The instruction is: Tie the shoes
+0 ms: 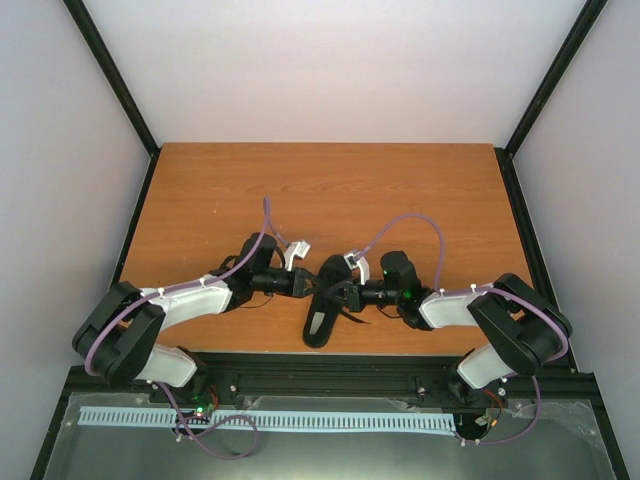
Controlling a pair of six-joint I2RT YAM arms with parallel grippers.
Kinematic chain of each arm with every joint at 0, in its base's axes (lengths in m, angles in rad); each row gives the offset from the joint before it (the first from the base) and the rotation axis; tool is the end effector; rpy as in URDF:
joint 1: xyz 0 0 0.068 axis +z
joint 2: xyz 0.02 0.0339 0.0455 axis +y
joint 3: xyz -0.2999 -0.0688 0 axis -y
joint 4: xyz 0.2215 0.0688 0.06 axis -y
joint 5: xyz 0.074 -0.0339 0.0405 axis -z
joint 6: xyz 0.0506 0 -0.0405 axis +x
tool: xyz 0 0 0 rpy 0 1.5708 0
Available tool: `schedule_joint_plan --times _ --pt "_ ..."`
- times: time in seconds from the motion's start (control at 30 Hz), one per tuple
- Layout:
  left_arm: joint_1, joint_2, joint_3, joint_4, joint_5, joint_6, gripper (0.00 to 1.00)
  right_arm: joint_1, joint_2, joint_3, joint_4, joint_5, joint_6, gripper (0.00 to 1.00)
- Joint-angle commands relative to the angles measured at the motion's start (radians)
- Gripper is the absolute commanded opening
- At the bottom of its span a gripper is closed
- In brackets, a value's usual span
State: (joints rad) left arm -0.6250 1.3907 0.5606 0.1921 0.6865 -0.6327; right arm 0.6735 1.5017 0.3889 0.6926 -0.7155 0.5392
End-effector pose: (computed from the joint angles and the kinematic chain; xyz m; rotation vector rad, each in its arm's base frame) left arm 0.1847 -0.1728 0.2182 0.4218 2.3972 -1.4018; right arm 0.1774 0.1840 0.1948 -0.6607 2.0987 1.4471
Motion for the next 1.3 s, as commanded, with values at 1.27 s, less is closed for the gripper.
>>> schedule_joint_plan --times 1.27 --pt "-0.014 -0.027 0.033 -0.018 0.056 -0.019 0.01 -0.003 -0.083 -0.035 0.003 0.031 -0.028 0.2"
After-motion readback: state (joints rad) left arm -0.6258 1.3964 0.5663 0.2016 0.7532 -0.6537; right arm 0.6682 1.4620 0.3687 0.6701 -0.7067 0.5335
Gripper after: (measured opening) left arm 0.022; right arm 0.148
